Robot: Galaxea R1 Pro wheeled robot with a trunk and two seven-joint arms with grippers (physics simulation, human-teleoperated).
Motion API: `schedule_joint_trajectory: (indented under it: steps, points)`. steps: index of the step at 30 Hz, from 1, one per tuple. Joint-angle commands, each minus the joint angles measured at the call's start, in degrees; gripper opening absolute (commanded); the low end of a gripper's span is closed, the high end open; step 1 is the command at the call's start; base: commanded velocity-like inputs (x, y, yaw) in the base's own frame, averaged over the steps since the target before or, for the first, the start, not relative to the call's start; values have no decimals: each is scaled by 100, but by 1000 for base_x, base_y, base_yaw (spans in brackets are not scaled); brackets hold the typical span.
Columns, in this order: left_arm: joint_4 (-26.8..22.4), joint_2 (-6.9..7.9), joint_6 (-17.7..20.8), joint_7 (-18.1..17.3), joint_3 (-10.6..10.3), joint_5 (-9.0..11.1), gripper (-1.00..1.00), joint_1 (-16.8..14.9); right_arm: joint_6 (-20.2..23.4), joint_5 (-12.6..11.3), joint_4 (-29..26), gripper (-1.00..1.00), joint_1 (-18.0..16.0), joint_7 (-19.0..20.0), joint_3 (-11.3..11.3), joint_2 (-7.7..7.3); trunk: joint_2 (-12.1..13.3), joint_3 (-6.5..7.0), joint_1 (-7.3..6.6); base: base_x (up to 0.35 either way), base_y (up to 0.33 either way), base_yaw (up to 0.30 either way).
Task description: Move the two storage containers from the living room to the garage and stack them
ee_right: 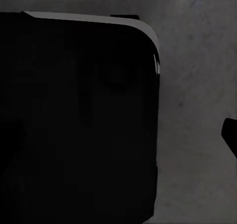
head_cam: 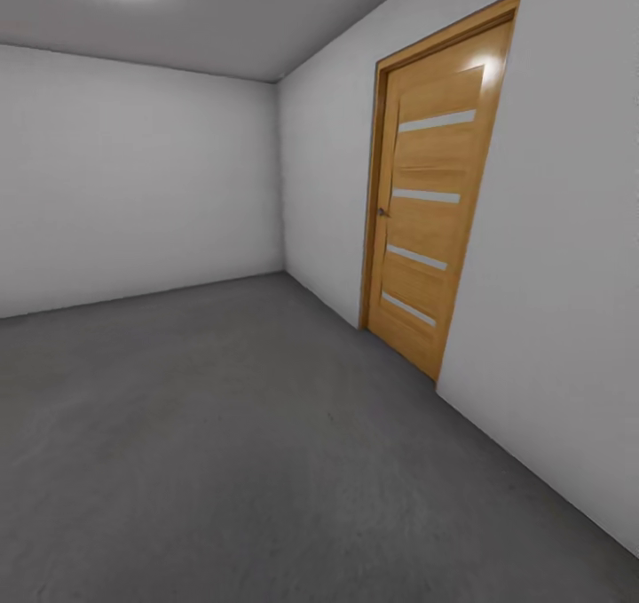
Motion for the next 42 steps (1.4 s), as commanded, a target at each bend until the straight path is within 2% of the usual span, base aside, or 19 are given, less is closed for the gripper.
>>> schedule_joint_trajectory:
  steps: [1, 32, 42]
  points:
    - [-1, -2, 4, 0, 25, 46, 100, -1, -24, -1, 5, 100, -2, -8, 5, 0, -2, -4, 3, 287, 246, -242]
    - [7, -1, 54, 0, 27, 54, 100, -1, -24, -1, 5, 100, -2, -8, 5, -7, -2, -4, 3, 291, 222, -241]
    - [16, -1, 56, 0, 27, 54, 100, -1, -26, 2, 5, 100, -2, -8, 5, -9, -2, -4, 3, 307, 165, -40]
